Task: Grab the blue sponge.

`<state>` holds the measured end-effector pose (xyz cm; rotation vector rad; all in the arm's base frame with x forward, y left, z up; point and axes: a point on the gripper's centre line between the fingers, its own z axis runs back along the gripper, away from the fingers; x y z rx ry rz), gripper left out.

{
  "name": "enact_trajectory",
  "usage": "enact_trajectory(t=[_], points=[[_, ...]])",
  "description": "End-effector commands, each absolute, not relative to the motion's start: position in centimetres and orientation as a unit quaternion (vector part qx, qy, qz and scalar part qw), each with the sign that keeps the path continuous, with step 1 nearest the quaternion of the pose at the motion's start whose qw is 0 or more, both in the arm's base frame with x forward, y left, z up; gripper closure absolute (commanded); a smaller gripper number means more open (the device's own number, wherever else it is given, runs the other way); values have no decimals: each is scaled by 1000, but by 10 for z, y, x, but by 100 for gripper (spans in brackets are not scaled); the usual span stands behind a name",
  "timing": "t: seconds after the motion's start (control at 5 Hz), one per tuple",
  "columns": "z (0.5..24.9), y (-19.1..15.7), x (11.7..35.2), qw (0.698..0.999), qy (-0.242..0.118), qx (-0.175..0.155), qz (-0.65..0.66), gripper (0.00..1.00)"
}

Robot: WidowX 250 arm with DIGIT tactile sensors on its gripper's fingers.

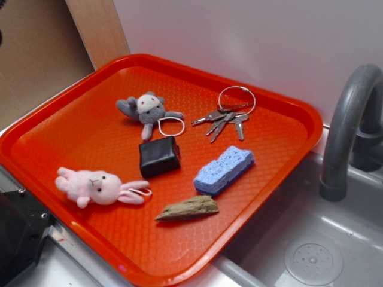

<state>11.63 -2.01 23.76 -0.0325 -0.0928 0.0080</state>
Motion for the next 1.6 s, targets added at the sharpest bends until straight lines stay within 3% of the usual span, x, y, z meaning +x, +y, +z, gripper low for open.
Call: enact_trajectory(t=[0.0,0.6,0.8,1.0,1.2,1.4], points=[[238,-20,116,999,-46,-16,4,0],[228,-96,177,994,-79,-55,42,0],[201,-123,213,992,-98,-33,72,0],[168,-132,238,993,-93,-23,76,0],[136,-138,252,992,-103,-3,71,0],[103,-140,258,994,-92,-4,65,0]])
